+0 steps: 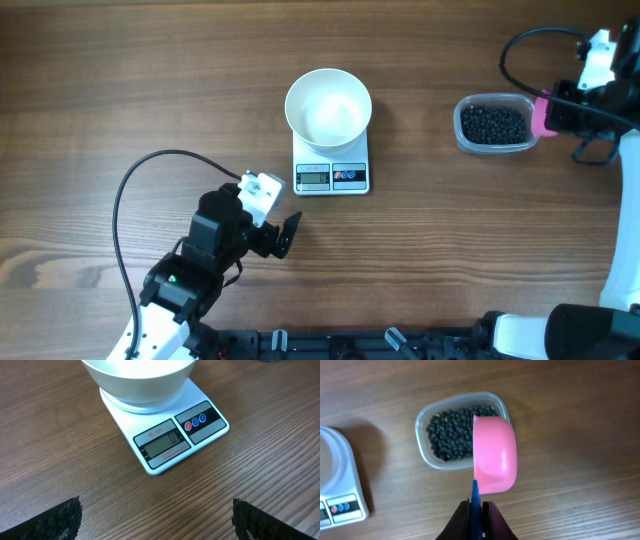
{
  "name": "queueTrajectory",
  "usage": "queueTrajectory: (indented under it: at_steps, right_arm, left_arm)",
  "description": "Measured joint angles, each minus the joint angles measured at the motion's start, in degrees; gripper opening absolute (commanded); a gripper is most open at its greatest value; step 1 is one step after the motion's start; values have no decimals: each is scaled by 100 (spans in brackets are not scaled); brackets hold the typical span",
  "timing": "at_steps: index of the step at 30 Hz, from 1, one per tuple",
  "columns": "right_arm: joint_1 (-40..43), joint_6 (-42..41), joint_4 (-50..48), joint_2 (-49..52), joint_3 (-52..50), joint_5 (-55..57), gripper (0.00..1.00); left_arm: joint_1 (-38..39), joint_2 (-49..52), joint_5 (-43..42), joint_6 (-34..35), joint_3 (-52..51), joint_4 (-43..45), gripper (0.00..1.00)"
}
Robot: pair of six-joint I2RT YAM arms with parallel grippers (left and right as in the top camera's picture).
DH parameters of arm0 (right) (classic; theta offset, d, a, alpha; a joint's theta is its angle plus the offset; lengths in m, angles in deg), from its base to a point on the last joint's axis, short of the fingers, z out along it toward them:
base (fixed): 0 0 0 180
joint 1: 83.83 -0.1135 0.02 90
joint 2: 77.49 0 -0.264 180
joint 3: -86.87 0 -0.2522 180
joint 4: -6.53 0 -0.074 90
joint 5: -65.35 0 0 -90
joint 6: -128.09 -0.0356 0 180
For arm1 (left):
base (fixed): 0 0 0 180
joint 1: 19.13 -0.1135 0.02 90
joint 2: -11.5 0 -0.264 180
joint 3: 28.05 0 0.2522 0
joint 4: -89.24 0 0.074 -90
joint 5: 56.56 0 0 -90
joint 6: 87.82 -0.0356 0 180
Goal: Scoop item into bowl and weigh 150g on scale
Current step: 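Move the pink scoop with the right gripper over the bean tub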
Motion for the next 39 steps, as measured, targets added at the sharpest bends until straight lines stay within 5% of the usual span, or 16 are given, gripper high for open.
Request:
queueTrajectory:
  at_steps: [39]
  right_arm:
    - [15, 511, -273, 632, -2, -472, 4]
  left_arm:
    - [0, 0, 0, 0, 0, -2, 100]
